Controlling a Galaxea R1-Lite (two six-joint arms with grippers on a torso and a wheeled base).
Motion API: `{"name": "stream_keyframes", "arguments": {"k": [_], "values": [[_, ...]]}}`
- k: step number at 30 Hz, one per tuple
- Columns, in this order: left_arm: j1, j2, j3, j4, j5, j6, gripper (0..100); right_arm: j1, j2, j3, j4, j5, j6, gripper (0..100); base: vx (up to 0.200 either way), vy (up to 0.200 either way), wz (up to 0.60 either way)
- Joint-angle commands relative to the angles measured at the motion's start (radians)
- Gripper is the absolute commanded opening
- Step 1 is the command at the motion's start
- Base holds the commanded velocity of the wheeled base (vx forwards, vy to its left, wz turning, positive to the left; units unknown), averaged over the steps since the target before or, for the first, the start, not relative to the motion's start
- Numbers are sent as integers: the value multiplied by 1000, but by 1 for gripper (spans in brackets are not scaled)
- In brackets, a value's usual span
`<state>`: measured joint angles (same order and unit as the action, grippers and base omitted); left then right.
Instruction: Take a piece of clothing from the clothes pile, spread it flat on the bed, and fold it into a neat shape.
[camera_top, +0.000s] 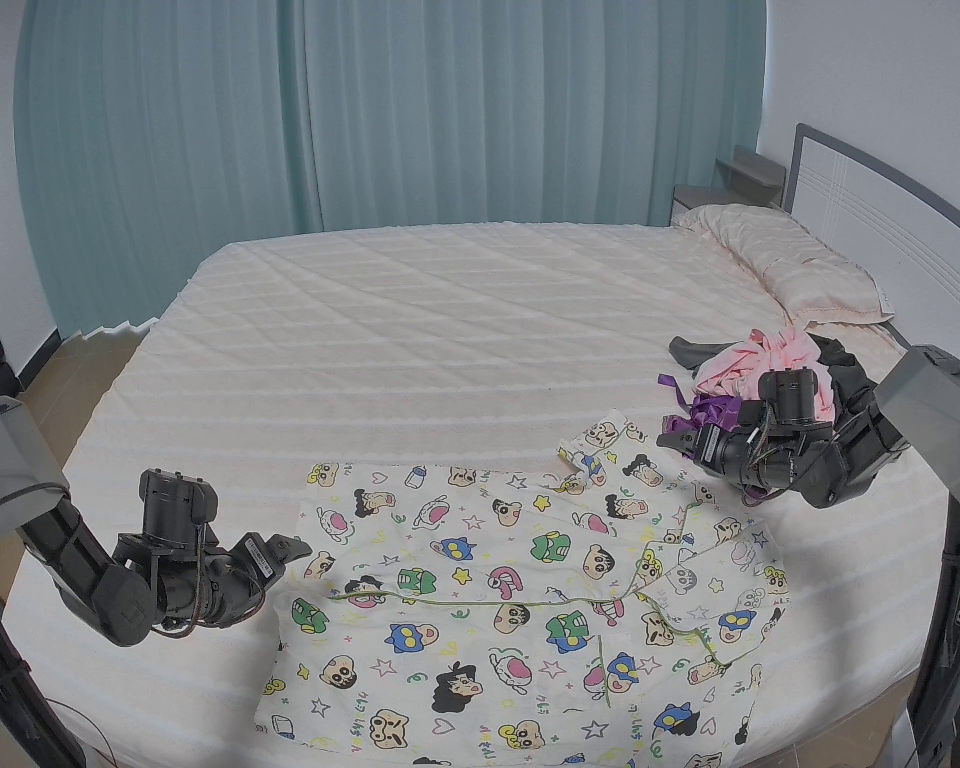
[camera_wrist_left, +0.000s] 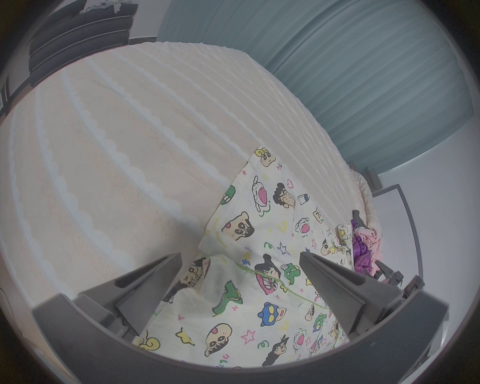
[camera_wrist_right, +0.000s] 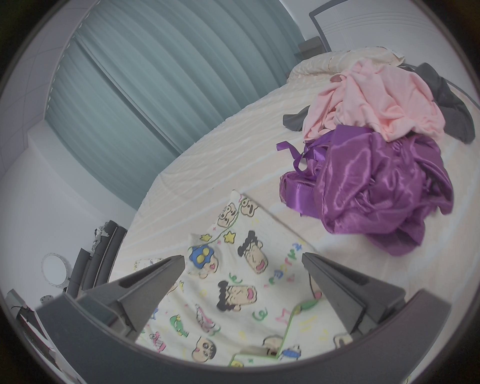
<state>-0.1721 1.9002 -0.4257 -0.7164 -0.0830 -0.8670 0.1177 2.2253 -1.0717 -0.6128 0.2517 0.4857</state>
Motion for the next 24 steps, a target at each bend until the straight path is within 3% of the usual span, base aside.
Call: {"name": "stream_keyframes", "arguments": {"k": [1,12,15,23,24], "values": [[-17,-9,36,-12,0,-12,100,4,135,-139,50,-12,-21,100,0,0,0],[-17,-44,74,-12,-1,-27,100,34,267,-387,185,-22,-62,100,0,0,0],[-17,-44,76,-12,-1,-27,100,36,336,-487,211,-69,-64,100,0,0,0],[-17,-41,76,-12,-9,-27,100,34,378,-547,249,-72,-52,100,0,0,0],[-17,-39,76,-12,-9,-27,100,33,375,-545,249,-71,-50,0,0,0,0]]}}
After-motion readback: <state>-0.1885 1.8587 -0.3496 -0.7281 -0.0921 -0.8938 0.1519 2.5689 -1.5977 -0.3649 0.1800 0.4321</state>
